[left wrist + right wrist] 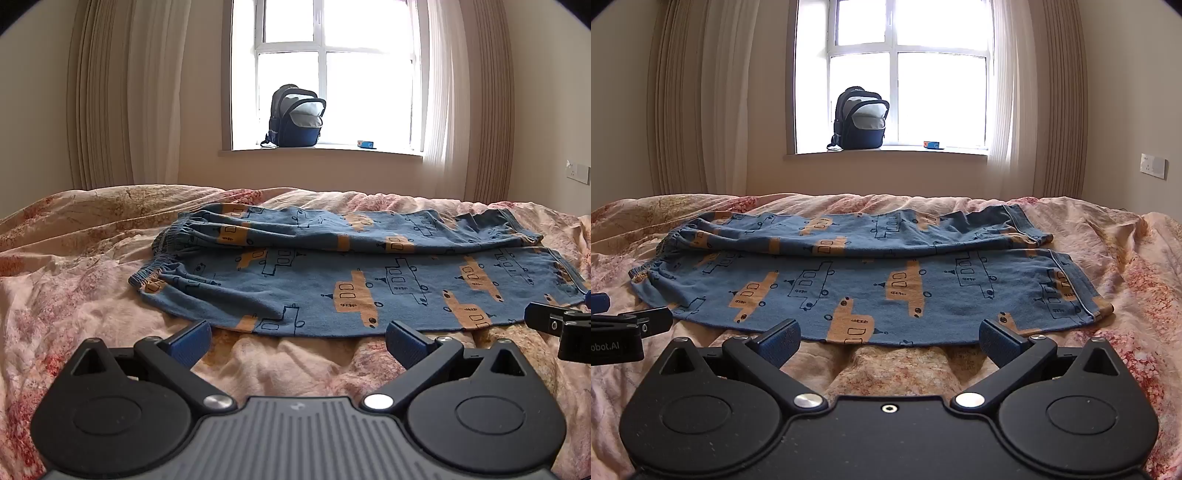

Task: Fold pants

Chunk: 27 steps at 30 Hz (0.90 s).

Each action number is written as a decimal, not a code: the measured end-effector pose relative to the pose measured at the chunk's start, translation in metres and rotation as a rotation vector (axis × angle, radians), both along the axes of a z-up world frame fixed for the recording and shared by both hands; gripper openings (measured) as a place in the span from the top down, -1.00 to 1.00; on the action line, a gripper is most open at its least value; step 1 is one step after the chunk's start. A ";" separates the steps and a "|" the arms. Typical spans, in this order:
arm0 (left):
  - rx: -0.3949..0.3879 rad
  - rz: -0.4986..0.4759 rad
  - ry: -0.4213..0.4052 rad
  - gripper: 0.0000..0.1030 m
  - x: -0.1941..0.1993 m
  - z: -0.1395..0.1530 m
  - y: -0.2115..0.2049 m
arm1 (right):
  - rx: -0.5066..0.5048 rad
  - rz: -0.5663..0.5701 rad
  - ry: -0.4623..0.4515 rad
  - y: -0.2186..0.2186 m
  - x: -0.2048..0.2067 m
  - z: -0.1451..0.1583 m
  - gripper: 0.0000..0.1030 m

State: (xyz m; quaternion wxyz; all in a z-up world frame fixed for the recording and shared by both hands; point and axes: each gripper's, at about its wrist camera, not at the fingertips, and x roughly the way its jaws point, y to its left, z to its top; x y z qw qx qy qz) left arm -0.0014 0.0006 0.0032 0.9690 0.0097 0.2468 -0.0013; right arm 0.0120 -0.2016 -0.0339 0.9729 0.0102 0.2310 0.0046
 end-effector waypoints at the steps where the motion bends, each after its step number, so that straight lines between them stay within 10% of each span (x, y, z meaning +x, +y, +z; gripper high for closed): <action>1: -0.001 0.000 0.000 -1.00 0.000 0.000 0.000 | 0.000 0.000 -0.001 0.000 0.000 0.000 -0.99; 27: -0.002 0.000 0.009 -1.00 0.001 -0.002 0.000 | 0.004 0.000 -0.003 0.000 0.000 0.000 -0.99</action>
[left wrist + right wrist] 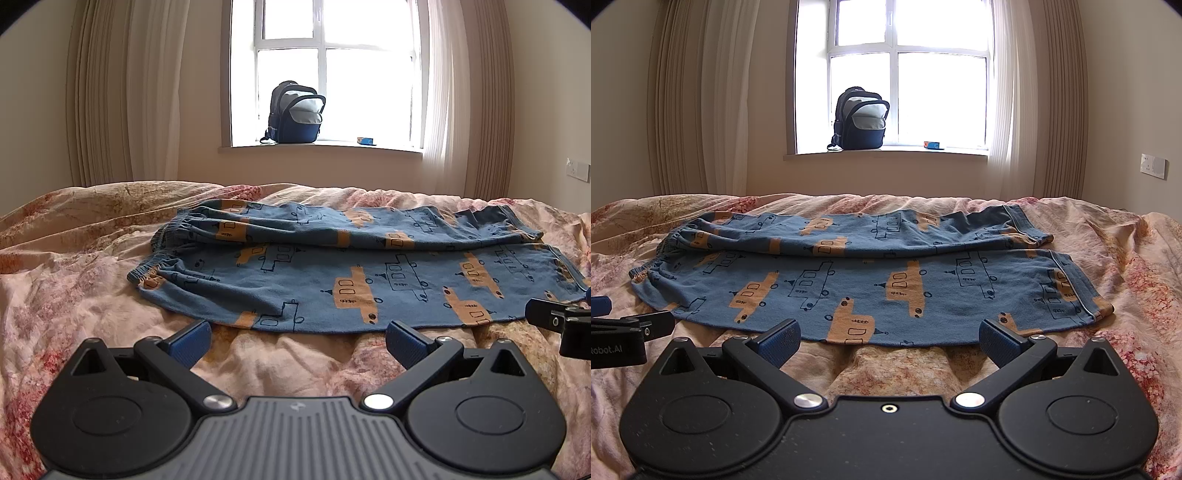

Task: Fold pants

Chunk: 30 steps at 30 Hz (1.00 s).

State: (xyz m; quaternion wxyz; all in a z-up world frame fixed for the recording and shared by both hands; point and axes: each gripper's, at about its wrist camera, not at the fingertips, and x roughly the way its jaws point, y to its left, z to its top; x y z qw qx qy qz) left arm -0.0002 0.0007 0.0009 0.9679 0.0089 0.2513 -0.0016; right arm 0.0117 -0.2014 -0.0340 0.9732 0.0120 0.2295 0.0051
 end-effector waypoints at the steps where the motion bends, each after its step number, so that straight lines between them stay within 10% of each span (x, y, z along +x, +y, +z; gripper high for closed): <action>1: 0.000 0.000 0.002 -1.00 0.000 0.000 0.000 | 0.000 0.000 0.000 0.000 0.000 0.000 -0.99; 18: -0.137 -0.079 0.157 -1.00 0.091 0.035 0.006 | 0.092 0.101 0.087 -0.038 0.045 0.028 -0.99; 30: -0.170 -0.151 0.382 -1.00 0.241 0.058 0.051 | 0.056 0.544 0.125 -0.062 0.223 0.056 -0.99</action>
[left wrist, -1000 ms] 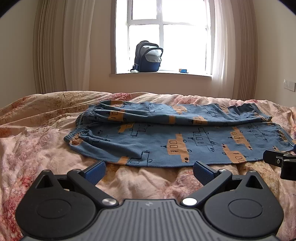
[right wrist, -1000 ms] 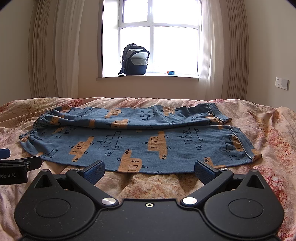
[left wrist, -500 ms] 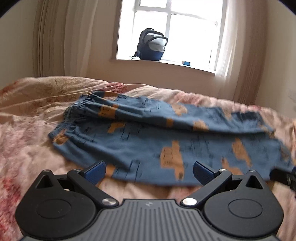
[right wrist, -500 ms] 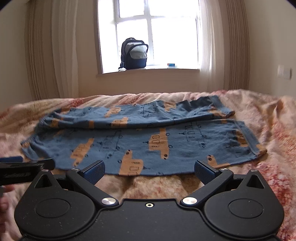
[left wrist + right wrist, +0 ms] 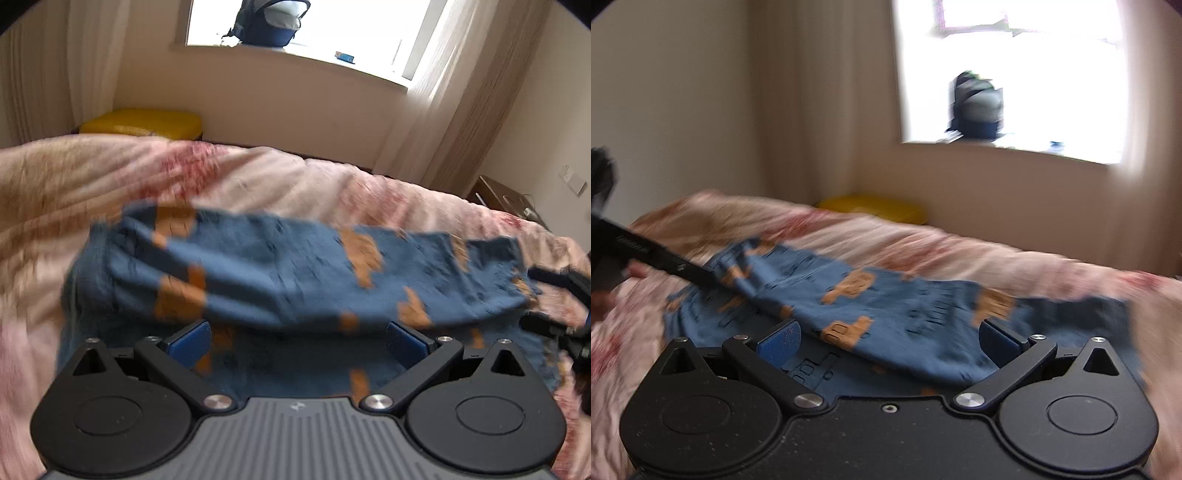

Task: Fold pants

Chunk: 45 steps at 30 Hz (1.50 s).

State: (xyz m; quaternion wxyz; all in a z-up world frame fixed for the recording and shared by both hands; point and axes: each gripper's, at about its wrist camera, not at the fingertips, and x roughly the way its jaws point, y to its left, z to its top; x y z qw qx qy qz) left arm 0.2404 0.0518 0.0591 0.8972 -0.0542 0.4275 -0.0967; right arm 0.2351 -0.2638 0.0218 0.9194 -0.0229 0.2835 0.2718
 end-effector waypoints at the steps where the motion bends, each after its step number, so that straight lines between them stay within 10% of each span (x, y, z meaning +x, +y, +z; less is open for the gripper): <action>1: 0.029 0.008 -0.034 -1.00 0.010 0.000 0.005 | -0.009 0.018 -0.002 0.003 0.019 -0.001 -0.99; 9: 0.331 -0.212 -0.297 -1.00 0.094 0.002 0.019 | -0.149 0.256 0.044 0.040 0.149 -0.023 -0.98; 13: 0.329 -0.453 -0.186 -0.99 0.124 -0.014 0.017 | -0.184 0.420 0.118 0.053 0.187 -0.036 -0.73; 19: 0.366 -0.560 -0.076 -0.87 0.145 -0.037 0.030 | -0.184 0.496 0.148 0.045 0.201 -0.046 -0.37; 25: 0.348 -0.580 0.050 -0.19 0.152 -0.058 0.043 | -0.221 0.480 0.176 0.037 0.200 -0.061 0.05; 29: 0.412 -0.557 0.036 0.83 0.142 -0.048 0.040 | -0.264 0.485 0.155 0.040 0.190 -0.062 0.69; 31: 0.478 -0.546 -0.028 0.93 0.129 -0.043 0.031 | -0.313 0.469 0.117 0.043 0.183 -0.060 0.98; 45: 0.567 -0.194 -0.354 0.96 0.144 -0.001 0.018 | -0.338 0.181 -0.230 0.050 0.192 0.007 1.00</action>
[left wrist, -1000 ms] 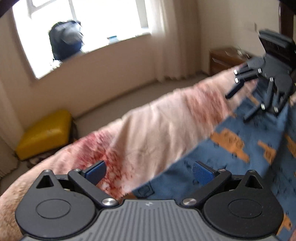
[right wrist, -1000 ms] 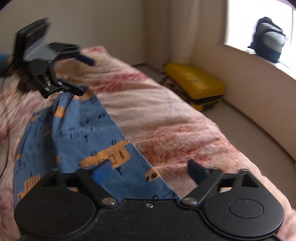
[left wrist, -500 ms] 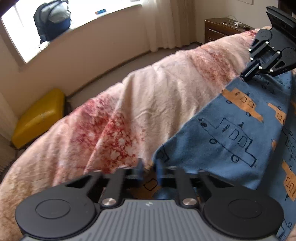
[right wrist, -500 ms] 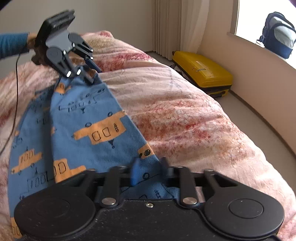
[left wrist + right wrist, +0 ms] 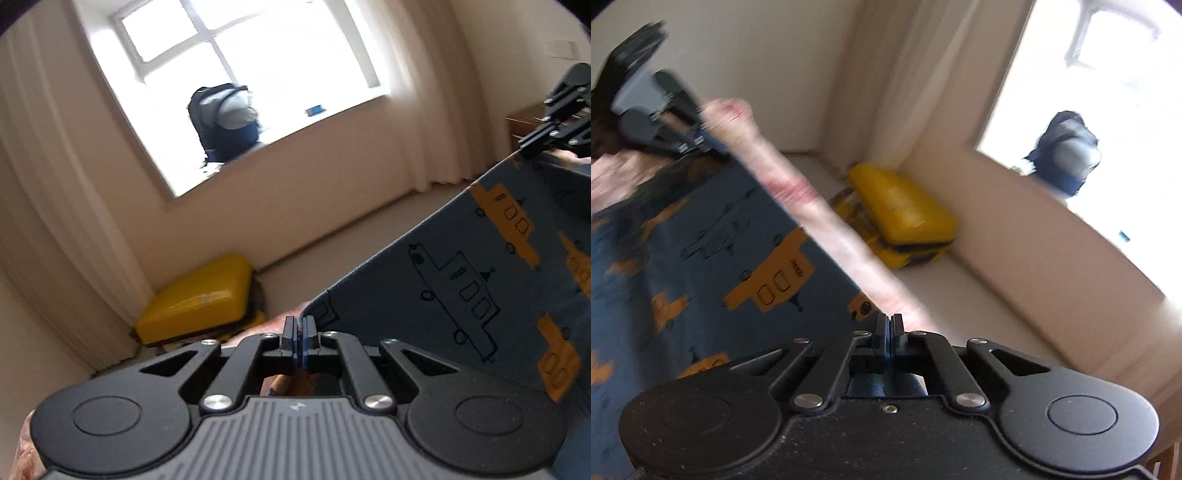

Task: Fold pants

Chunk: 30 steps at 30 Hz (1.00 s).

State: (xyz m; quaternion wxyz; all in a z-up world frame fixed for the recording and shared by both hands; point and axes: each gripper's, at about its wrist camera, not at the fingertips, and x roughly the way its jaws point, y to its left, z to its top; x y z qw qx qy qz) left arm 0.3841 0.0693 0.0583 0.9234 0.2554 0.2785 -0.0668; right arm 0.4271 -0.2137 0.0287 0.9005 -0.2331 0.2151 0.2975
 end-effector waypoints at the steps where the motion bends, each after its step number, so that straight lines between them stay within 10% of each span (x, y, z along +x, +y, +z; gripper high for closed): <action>1: -0.007 0.031 0.022 0.96 0.016 -0.007 -0.002 | 0.008 -0.026 -0.015 0.003 0.010 -0.001 1.00; 9: 0.047 0.074 0.184 0.92 0.063 -0.066 -0.006 | -0.074 -0.103 0.150 0.029 0.075 -0.070 1.00; 12: -0.018 0.063 0.193 0.48 0.065 -0.057 0.000 | -0.025 -0.090 0.172 0.017 0.077 -0.067 1.00; 13: -0.048 0.064 0.194 0.02 0.064 -0.054 0.005 | 0.002 -0.089 0.184 0.011 0.078 -0.062 0.99; 14: -0.089 0.065 0.192 -0.31 0.065 -0.048 0.014 | 0.029 -0.091 0.197 0.006 0.081 -0.059 0.78; 17: -0.207 0.064 0.164 -0.43 0.060 -0.032 0.044 | 0.130 -0.080 0.200 -0.005 0.082 -0.046 -0.18; 19: -0.284 0.089 0.151 -0.56 0.057 -0.024 0.065 | 0.178 -0.064 0.216 -0.013 0.082 -0.039 -0.36; 30: -0.619 0.167 0.349 -0.38 0.064 -0.043 0.140 | 0.285 -0.091 0.442 -0.014 0.110 -0.054 -0.56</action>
